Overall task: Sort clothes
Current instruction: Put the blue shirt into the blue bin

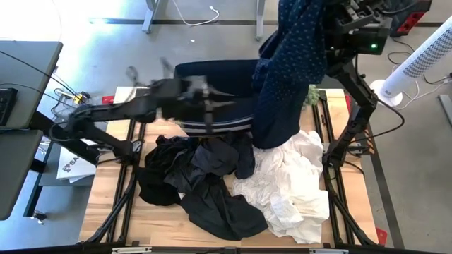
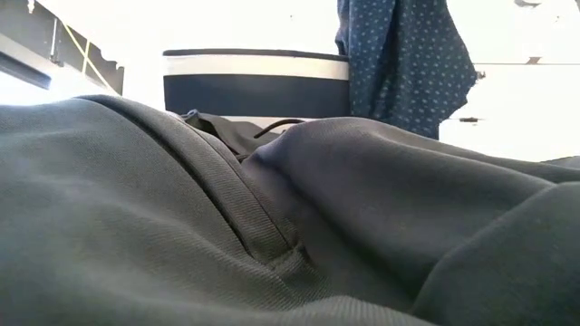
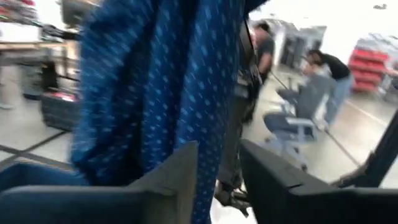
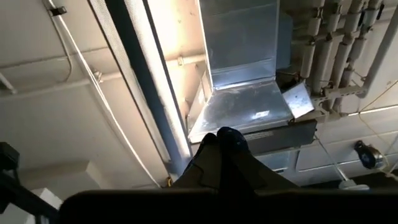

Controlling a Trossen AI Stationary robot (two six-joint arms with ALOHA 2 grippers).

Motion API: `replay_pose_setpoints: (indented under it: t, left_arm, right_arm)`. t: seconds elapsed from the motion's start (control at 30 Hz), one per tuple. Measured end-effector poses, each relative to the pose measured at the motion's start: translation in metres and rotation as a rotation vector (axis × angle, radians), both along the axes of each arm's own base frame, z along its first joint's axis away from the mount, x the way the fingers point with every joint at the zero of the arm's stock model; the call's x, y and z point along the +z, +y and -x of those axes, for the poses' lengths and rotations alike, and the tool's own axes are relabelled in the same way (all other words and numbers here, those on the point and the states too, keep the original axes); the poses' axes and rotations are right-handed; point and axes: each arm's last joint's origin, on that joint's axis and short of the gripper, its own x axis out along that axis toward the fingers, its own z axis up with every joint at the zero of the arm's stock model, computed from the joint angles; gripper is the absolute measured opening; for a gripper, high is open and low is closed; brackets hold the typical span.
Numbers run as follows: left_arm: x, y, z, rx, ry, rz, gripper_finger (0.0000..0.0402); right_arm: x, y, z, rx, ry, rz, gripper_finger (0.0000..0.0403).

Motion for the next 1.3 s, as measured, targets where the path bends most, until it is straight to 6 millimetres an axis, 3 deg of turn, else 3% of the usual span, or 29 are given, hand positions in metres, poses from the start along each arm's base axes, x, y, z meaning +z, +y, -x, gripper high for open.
replay_pose_setpoints:
  t: [0.27, 0.43, 0.53, 0.63, 0.7, 0.77, 0.9, 0.93, 1.0, 1.07, 1.2, 1.3]
  left_arm:
    - [-0.032, 0.018, -0.083, -0.047, -0.029, -0.15, 0.0281]
    - [-0.069, 0.03, -0.134, 0.011, -0.044, -0.1, 0.0333]
    - [-0.081, 0.034, -0.162, 0.01, -0.06, -0.086, 0.0338]
    - [-0.079, 0.033, -0.185, -0.006, -0.106, -0.049, 0.032]
    - [-0.071, 0.032, -0.196, -0.042, -0.147, -0.03, 0.0285]
    - [-0.06, 0.033, -0.201, -0.081, -0.146, -0.023, 0.0226]
    - [-0.024, 0.041, -0.19, -0.126, -0.075, -0.071, 0.0055]
    - [-0.01, 0.045, -0.183, -0.124, -0.07, -0.09, 0.0028]
    - [0.014, 0.05, -0.164, -0.081, -0.112, -0.138, 0.0017]
    - [0.047, 0.054, -0.133, 0.014, -0.152, -0.205, 0.0011]
    - [0.121, 0.059, -0.049, 0.267, -0.24, -0.405, 0.0005]
    - [0.156, 0.061, 0.008, 0.411, -0.25, -0.512, 0.0004]
  right_arm:
    - [0.006, 0.01, 0.013, 0.069, 0.122, 0.056, 0.0]
    - [0.012, 0.018, 0.028, 0.103, 0.116, 0.101, 0.0]
    - [0.012, 0.019, 0.028, 0.115, 0.127, 0.097, 0.0]
    - [0.012, 0.019, 0.028, 0.154, 0.137, 0.082, 0.0]
    - [0.012, 0.019, 0.027, 0.179, 0.144, 0.081, 0.0]
    - [0.012, 0.021, 0.026, 0.207, 0.151, 0.082, 0.0]
    - [0.013, 0.027, 0.027, 0.226, 0.134, 0.1, 0.0]
    - [0.014, 0.03, 0.029, 0.217, 0.128, 0.109, 0.0]
    - [0.016, 0.034, 0.033, 0.186, 0.104, 0.124, 0.0]
    - [0.018, 0.038, 0.037, 0.15, 0.077, 0.126, 0.0]
    - [0.017, 0.039, 0.035, 0.039, 0.066, 0.148, 0.0]
    - [0.012, 0.032, 0.022, -0.031, 0.121, 0.088, 0.0]
